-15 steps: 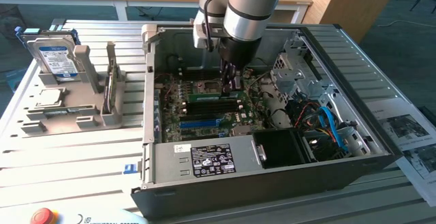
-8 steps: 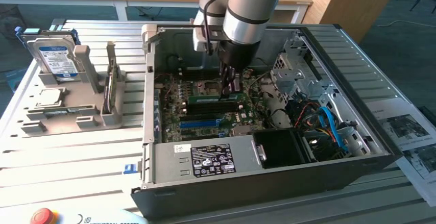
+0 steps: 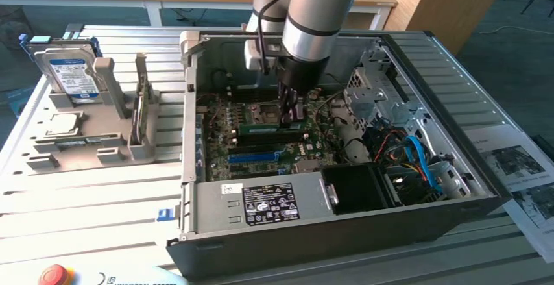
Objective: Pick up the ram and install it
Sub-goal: 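Insert the ram into the slot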
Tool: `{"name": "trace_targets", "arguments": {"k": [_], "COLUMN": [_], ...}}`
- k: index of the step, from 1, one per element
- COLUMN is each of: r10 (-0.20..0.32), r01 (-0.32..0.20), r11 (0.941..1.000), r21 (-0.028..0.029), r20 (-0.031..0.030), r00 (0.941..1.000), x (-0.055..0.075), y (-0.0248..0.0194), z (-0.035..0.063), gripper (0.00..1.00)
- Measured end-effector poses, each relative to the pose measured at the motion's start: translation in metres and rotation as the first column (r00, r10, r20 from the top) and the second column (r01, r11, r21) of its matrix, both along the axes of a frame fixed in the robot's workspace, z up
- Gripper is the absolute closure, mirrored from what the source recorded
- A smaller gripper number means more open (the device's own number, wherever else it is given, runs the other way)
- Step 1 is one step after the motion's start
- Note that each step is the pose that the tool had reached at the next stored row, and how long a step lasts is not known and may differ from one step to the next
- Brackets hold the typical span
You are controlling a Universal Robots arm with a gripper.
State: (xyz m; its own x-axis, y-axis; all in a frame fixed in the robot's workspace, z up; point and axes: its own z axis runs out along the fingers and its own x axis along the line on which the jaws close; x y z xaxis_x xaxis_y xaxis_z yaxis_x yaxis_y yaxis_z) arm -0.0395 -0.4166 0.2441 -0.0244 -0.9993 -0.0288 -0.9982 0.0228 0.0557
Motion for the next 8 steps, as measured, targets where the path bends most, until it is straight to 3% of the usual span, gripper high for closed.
{"name": "trace_targets", "arguments": {"k": [8], "r10": [0.0], "r01": [0.0], "r11": [1.0], "r21": [0.0003], "r20": [0.0001], "r00": [1.0], "x": [-0.0001], "y": [0.0001], "z": [-0.0026], "gripper": [0.88]}}
